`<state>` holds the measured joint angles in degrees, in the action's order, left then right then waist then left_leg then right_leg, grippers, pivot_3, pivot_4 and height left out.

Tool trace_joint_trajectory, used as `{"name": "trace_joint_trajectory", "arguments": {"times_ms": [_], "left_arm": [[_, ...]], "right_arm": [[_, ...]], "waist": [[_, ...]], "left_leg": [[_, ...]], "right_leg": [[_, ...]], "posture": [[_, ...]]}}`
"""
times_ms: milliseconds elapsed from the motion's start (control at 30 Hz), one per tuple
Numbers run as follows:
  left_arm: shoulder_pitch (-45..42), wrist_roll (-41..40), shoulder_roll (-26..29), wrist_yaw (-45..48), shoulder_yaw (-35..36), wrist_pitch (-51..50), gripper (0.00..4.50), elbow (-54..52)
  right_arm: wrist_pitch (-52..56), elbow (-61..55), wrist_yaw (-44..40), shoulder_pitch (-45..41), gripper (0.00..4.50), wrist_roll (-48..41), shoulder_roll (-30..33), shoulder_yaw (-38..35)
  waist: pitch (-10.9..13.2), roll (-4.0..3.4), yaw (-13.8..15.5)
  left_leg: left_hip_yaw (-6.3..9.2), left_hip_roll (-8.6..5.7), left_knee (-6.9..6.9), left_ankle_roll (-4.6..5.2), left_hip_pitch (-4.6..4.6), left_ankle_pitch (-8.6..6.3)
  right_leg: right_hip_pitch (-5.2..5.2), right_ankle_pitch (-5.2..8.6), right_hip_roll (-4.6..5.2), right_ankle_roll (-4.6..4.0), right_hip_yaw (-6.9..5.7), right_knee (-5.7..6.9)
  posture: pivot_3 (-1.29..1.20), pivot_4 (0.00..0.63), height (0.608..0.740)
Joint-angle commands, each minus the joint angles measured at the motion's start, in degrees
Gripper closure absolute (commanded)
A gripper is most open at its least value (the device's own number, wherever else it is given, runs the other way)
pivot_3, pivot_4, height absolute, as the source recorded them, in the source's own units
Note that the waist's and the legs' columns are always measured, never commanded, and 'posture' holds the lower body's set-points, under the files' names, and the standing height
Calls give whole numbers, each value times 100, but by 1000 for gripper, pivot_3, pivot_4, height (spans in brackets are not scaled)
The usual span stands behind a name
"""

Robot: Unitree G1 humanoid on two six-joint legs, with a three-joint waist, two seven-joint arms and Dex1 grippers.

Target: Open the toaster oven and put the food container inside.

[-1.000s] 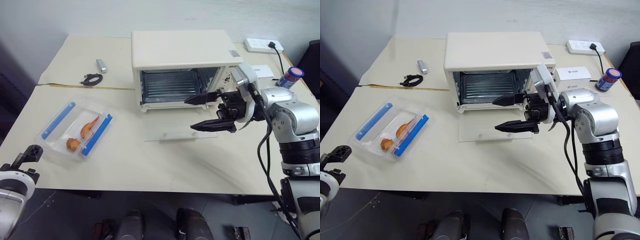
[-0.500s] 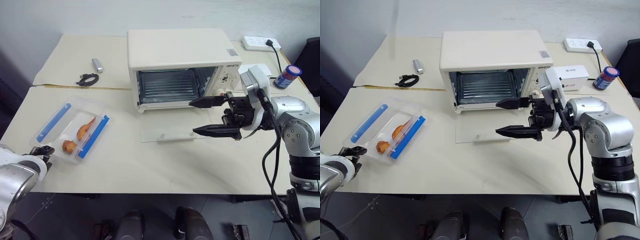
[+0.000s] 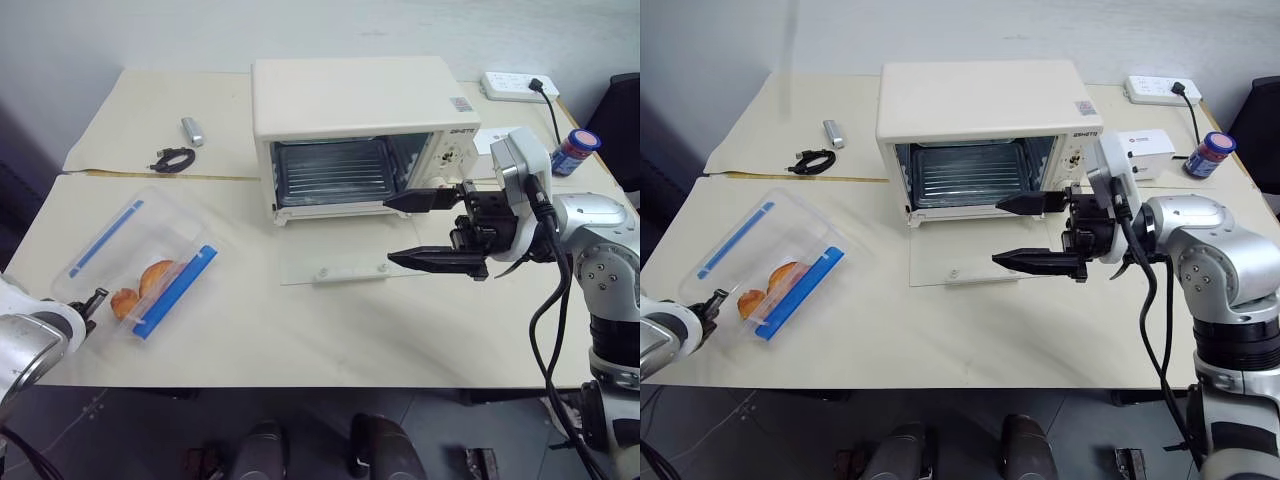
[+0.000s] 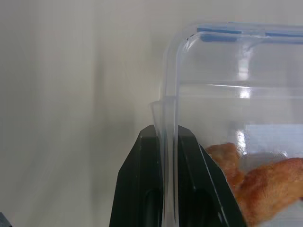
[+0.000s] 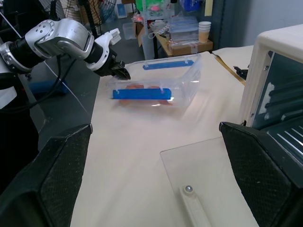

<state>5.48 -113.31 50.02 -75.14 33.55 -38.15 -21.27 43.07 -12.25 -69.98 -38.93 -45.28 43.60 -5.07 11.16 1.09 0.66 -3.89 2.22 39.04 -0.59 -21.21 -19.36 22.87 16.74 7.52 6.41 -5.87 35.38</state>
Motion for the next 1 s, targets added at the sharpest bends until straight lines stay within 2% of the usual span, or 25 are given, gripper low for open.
{"name": "trace_joint_trajectory", "arguments": {"times_ms": [33,133,233,367,500,633,800,967,1000], "left_arm": [[-98,31,725,733,237,-599,4480,136],[-505,31,1337,1991,183,-1303,4480,310],[-1322,31,1990,2962,-389,-1742,4480,468],[-2677,31,2095,3719,-1645,-2126,4480,676],[-3988,171,1663,3787,-2953,-2465,4480,1018],[-5223,802,672,3886,-3961,-2816,4480,1629],[-6174,1960,-372,4208,-4394,-3149,4480,2522],[-6718,3186,-1118,4752,-4485,-3456,4480,3248],[-6776,3396,-1222,4875,-4456,-3528,4145,3329]], "right_arm": [[63,-209,73,79,0,-171,193,-303],[129,-299,184,241,0,-217,294,-411],[260,-457,331,527,0,-348,383,-618],[305,-739,563,936,0,-442,453,-825],[387,-957,857,1207,0,-601,471,-1070],[454,-1212,1112,1566,0,-752,555,-1398],[493,-1484,1405,1937,0,-954,627,-1736],[442,-1695,1641,2347,0,-1067,640,-2029],[423,-1722,1685,2410,0,-1082,638,-2068]], "waist": [[1,1,0],[1,1,32],[2,1,85],[4,-5,81],[6,-4,56],[7,-1,85],[9,2,98],[9,3,93],[9,3,90]], "left_leg": [[0,0,0,0,-1,0],[-2,-1,-3,-2,-13,-1],[-25,-7,-2,-2,-28,-1],[-62,-13,-13,-1,-37,-1],[-74,-10,-16,-5,-37,2],[-80,-6,-6,-8,-36,5],[-78,-16,2,-1,-40,10],[-79,-17,-2,0,-41,11],[-79,-18,-1,0,-40,11]], "right_leg": [[3,0,0,0,0,1],[16,0,-1,0,-2,2],[35,0,-1,0,-3,5],[54,-1,2,1,9,9],[66,-2,0,5,12,15],[68,-4,-3,8,15,20],[63,-11,-3,21,24,15],[64,-12,-4,22,24,14],[63,-12,-3,22,23,14]], "posture": [[0,150,740],[0,150,740],[0,150,740],[0,150,740],[0,150,740],[0,150,740],[0,150,740],[0,150,740],[0,150,740]]}}
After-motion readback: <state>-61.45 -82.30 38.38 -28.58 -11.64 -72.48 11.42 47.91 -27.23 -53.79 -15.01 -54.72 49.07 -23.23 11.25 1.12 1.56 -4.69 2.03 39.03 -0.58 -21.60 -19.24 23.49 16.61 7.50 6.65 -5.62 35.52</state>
